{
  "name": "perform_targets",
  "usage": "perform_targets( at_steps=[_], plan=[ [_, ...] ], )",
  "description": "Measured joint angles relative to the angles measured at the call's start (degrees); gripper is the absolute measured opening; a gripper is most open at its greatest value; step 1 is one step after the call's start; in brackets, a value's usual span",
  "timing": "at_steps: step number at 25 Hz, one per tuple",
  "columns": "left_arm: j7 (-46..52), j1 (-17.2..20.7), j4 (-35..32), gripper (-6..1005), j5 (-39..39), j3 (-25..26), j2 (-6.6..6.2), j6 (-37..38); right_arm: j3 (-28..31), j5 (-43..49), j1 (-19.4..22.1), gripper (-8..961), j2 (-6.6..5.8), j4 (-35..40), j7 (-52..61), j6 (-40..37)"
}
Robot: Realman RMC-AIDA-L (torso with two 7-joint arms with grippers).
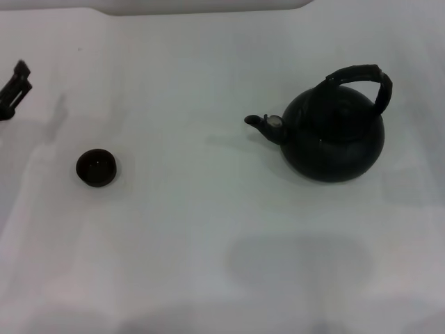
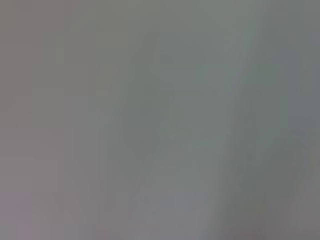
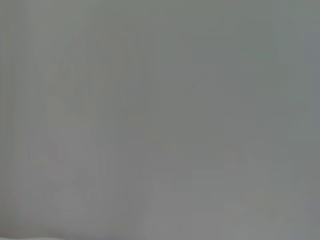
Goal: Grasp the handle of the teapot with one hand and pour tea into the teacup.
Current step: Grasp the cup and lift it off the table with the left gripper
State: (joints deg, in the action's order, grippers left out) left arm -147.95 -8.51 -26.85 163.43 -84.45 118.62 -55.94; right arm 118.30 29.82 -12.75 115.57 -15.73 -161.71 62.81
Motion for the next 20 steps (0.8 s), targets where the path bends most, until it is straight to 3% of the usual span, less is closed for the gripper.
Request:
perform_targets(
  at_steps=[4, 9, 14, 20],
  plan=[
    [6.1, 4.1, -16.0, 875, -8.0, 0.0, 0.06, 13.0, 0.0, 0.0, 0.0, 743, 0.0, 0.0, 0.0, 0.0],
    [20.4, 9.0, -29.4, 876, -18.7, -1.3, 0.29, 21.0, 0.0, -0.1, 0.0, 743, 0.0, 0.2, 0.0, 0.0],
    [24.2, 14.6, -41.9, 876, -20.9, -10.7, 0.17, 34.0, 0.2, -0.1, 0.0, 742, 0.0, 0.3, 0.0, -0.8],
    [24.9, 18.3, -47.8, 879, -20.5, -18.9, 0.37, 42.1, 0.0, -0.1, -0.1, 742, 0.01, 0.4, 0.0, -1.3]
  ],
)
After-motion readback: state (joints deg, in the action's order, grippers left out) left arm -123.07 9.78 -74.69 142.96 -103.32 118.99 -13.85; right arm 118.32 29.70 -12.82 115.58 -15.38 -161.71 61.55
